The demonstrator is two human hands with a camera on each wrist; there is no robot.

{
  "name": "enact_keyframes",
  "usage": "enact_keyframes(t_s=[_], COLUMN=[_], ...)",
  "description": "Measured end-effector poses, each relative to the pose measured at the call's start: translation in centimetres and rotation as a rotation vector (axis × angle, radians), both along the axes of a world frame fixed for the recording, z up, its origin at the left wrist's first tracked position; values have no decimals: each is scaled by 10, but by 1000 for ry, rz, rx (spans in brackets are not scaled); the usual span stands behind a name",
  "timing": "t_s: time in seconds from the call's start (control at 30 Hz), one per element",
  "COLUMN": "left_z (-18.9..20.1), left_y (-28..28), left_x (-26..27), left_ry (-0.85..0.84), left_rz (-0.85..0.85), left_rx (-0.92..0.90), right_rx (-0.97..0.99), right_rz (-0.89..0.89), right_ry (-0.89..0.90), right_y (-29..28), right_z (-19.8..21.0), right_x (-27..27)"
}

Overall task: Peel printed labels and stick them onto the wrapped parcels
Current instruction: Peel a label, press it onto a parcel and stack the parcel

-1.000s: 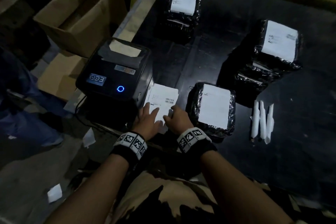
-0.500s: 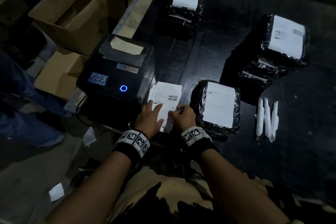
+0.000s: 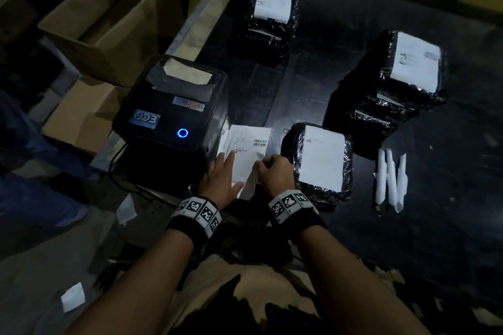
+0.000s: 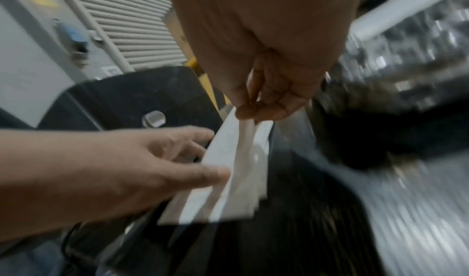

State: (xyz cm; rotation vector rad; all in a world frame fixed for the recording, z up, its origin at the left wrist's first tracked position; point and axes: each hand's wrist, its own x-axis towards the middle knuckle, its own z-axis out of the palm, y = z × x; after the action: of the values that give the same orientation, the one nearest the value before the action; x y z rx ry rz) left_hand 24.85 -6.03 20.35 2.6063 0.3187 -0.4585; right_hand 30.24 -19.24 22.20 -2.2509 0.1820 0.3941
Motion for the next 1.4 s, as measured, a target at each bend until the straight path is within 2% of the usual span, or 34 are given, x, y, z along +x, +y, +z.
enact_keyframes(t_s=[0.23,0.4,0.47,0.67,0.8,1.03,1.17,1.4], left_z=[2,13,21,71,95,105,110,115], left_y=[-1,0,-4,-37,-68,-109,-126,-149], left_x=[0,4,8,35,56,79,86,93], left_ry=[26,-6,-66,-338,-398,-441,-488,-547], left_rz=[-25,-65,-83,-206,-318,-237,-240,-203], left_rx=[25,14,-14,-274,-304,-476,-523,-553], right_rx=[-63,110,178,357,499,819,890,1021], right_rz=[6,-90,-140,-221,-239,-300,-348,-328], right_ry=[-40,-165,-206,-286,-282,-76,-22,64], right_y=[-9,-38,-51,-78,-92,-124,-140,-157], right_z=[23,35,42,61,74,90,92,91], right_x=[8,18,20,25,29,44,52,59])
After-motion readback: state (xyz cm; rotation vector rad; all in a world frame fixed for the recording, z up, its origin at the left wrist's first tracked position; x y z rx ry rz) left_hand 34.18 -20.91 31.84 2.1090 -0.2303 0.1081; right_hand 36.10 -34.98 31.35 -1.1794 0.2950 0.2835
